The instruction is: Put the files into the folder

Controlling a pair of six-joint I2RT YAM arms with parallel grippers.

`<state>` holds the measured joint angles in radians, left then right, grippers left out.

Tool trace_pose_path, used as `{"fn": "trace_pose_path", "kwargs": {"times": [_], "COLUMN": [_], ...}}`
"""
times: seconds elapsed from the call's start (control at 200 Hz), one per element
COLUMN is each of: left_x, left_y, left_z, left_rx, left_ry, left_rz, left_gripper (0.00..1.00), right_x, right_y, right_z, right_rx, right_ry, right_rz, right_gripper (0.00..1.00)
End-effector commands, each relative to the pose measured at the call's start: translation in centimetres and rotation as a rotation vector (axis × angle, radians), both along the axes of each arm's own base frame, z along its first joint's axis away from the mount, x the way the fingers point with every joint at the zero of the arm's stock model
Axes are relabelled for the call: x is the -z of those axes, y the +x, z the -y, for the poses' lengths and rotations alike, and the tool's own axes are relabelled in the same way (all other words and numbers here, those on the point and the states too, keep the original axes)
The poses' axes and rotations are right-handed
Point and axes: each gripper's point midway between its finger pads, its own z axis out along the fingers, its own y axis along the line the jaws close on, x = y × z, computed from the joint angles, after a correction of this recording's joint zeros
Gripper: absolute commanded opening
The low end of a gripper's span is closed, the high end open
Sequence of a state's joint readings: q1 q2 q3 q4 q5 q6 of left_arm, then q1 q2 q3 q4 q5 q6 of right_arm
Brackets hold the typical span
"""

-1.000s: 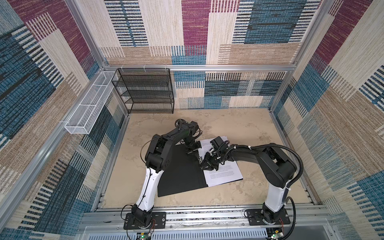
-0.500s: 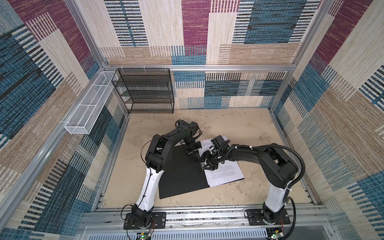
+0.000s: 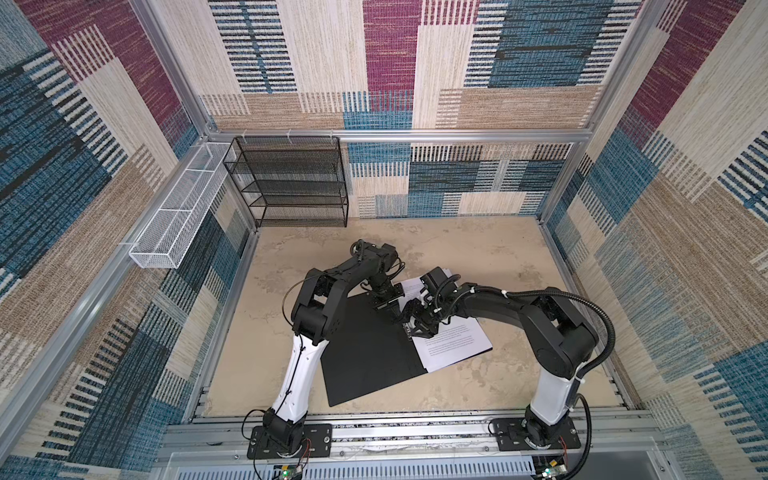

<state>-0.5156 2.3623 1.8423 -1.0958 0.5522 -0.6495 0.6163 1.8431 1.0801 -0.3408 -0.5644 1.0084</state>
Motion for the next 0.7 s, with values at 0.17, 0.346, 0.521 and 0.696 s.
{"fn": "trace_pose_path", "kwargs": {"times": [0.17, 0.346, 0.521, 0.696], "left_x": [4.9, 5.2, 4.9, 3.7], "left_y": [-0.1, -0.1, 0.1, 1.2], "left_z": [-4.2, -4.2, -4.0, -2.7], "left_rx": [0.065, 0.067, 0.072, 0.092], "left_ry": [0.262, 0.262, 0.256, 0.186], "left_rz": [0.044, 0.04, 0.051, 0.086], "left_gripper": [0.0, 0.0, 0.0, 0.0], "right_x": [-0.2, -2.5, -3.6, -5.6], "right_y": [3.1, 3.4, 3.9, 4.7], "right_z": [2.1, 1.0, 1.7, 2.4], "right_rx": [0.068, 0.044, 0.062, 0.062], "right_ry": [-0.137, -0.06, -0.096, -0.122], "right_rz": [0.168, 0.212, 0.255, 0.34], "right_gripper": [0.64, 0.65, 0.65, 0.67]}}
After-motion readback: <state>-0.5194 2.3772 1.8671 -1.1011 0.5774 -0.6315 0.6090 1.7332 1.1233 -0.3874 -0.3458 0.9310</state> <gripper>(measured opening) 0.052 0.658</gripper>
